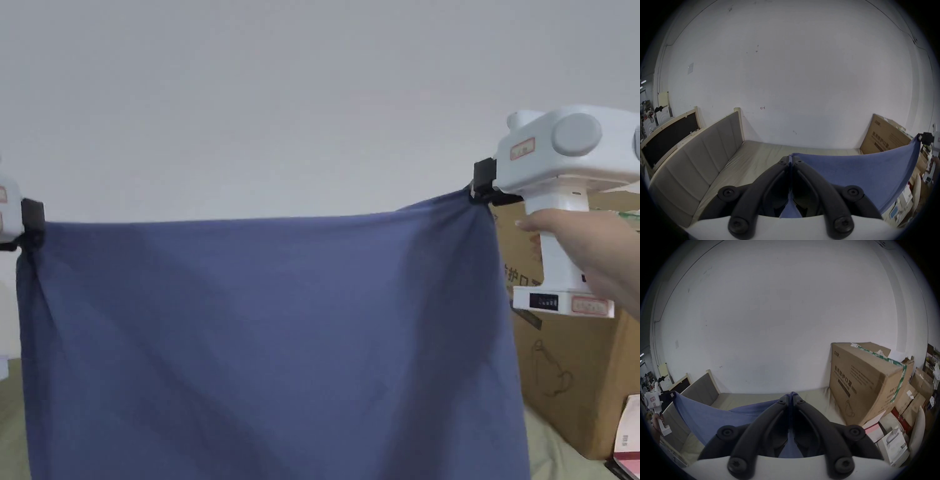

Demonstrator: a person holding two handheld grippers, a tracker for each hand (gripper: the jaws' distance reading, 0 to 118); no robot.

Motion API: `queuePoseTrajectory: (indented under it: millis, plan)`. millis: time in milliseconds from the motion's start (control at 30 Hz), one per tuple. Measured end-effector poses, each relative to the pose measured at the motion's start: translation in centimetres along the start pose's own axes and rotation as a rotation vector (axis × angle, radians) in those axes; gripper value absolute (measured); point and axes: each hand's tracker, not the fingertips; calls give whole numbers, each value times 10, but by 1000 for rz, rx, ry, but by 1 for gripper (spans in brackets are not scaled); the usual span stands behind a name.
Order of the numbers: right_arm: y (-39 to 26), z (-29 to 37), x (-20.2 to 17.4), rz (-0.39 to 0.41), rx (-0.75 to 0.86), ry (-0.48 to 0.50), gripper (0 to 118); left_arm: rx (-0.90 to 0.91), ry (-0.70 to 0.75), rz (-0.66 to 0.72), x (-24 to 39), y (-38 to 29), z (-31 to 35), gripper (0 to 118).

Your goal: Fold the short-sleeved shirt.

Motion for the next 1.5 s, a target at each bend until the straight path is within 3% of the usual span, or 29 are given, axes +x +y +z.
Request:
queuePoseTrajectory:
  millis: [133,267,433,567,700,800,867,967,1067,1167,1367,1500]
  plan:
    - [27,-42,-9,-31,74,-19,4,78,33,72,3,25,-40,2]
    - [55,-69,-24,45,179,-58,4,154,57,68,11,46,-67,2]
    - [79,-94,-28,56,270,-62,4,205,74,54,24,51,-81,2]
    - [42,-111,-23,95,248,-85,4,207,84,42,21,27,-112,2]
    - [-63,-143,3,63,71,-102,4,29,48,61,22,-53,-146,2]
    - [-181,-158,25,-14,-180,-91,4,-188,-4,101,20,-150,-159,2]
    - [-268,-144,30,-53,-338,-58,4,-343,-12,123,13,-223,-157,2]
    - [-379,-120,44,-39,-560,-32,4,-532,-45,114,-1,-323,-130,2]
    - [-453,-75,63,-68,-733,-12,4,-688,-55,96,-19,-392,-88,2]
    - [-483,-22,72,-25,-822,18,4,-750,-67,47,-36,-424,-45,2]
    - [-479,70,86,91,-889,80,4,-777,-121,-64,-67,-436,34,2]
    - [-484,109,92,117,-953,94,4,-798,-133,-132,-77,-438,80,2]
